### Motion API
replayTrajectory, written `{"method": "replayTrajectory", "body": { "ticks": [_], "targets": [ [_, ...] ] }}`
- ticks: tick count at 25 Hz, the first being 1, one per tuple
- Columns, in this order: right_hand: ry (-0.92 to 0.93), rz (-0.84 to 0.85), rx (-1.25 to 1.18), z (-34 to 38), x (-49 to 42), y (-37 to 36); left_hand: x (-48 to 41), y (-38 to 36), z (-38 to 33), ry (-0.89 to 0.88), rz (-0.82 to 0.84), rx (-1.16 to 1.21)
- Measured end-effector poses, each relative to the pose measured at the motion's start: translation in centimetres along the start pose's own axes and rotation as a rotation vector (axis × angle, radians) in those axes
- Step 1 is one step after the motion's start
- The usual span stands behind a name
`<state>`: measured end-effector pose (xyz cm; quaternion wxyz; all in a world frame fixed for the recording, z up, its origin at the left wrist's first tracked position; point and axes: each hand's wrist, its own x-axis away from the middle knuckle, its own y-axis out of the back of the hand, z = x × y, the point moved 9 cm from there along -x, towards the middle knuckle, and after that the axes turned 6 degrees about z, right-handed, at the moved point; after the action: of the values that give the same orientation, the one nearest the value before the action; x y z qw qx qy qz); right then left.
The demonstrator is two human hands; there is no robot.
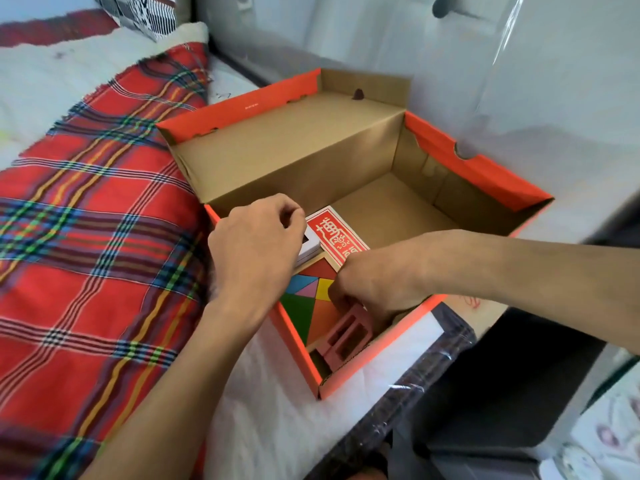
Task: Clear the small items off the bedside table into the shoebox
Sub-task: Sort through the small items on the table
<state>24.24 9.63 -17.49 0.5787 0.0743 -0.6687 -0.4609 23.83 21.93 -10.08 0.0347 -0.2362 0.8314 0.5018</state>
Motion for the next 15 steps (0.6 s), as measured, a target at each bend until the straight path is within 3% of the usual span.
{"method": "replayTrajectory", "body": {
  "ticks": [15],
  "targets": [
    [-0.100, 0.202, -0.051, 0.8, 0.6, -1.4, 0.1, -0.3, 0.2, -0.010, -0.021, 0.028]
  ]
}}
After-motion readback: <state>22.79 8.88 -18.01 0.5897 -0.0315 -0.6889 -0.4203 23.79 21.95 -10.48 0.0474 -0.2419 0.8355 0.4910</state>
